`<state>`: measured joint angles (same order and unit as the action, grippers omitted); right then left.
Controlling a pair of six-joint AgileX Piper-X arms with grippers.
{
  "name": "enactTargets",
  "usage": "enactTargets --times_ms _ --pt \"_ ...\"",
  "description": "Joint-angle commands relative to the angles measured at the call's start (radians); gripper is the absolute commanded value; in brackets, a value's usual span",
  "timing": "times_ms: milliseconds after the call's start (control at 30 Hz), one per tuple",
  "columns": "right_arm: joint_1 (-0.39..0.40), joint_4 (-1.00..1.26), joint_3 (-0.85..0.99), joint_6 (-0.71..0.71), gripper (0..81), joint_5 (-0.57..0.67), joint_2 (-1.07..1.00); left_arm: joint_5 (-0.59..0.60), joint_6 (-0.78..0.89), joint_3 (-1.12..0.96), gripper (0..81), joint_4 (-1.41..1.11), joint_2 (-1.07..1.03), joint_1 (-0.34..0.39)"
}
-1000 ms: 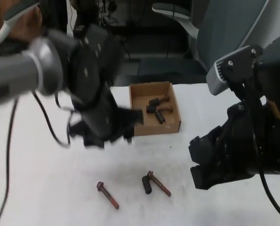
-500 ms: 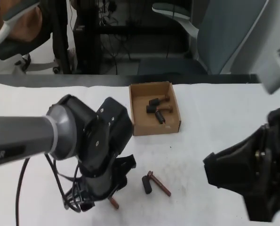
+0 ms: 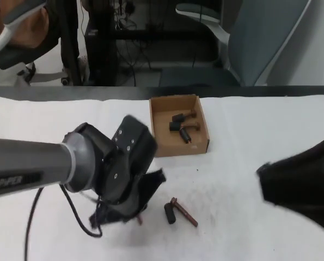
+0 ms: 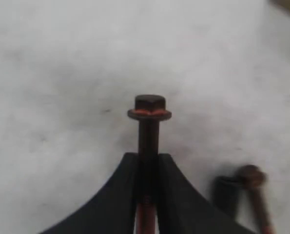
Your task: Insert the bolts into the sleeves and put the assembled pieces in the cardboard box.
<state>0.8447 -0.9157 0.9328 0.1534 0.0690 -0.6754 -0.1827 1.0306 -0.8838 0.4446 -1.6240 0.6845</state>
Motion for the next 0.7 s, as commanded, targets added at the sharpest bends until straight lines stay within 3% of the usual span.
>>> enactTargets --times_ms 0,100,300,467,667 --pt "0.001 0.078 -0.033 -0.034 0.6 -0.020 0.062 -0.069 -0.075 -0.003 1.7 -0.088 0.114 0.032" --pt "0.001 0.193 -0.136 -0.036 0.6 -0.020 0.109 -0.159 -0.233 -0.003 1.7 -0.172 0.251 0.101" --pt "0.024 0.677 -0.482 -0.084 0.6 -0.041 0.133 -0.212 -0.868 -0.003 1.7 -0.548 0.441 0.250" --pt "0.026 1.021 -0.639 0.025 0.6 -0.051 0.087 -0.037 -0.942 -0.002 1.7 -0.697 0.457 0.261" --pt "0.026 1.098 -0.645 -0.050 0.6 -0.087 0.038 -0.001 -0.942 0.067 1.7 -0.821 0.441 0.273"
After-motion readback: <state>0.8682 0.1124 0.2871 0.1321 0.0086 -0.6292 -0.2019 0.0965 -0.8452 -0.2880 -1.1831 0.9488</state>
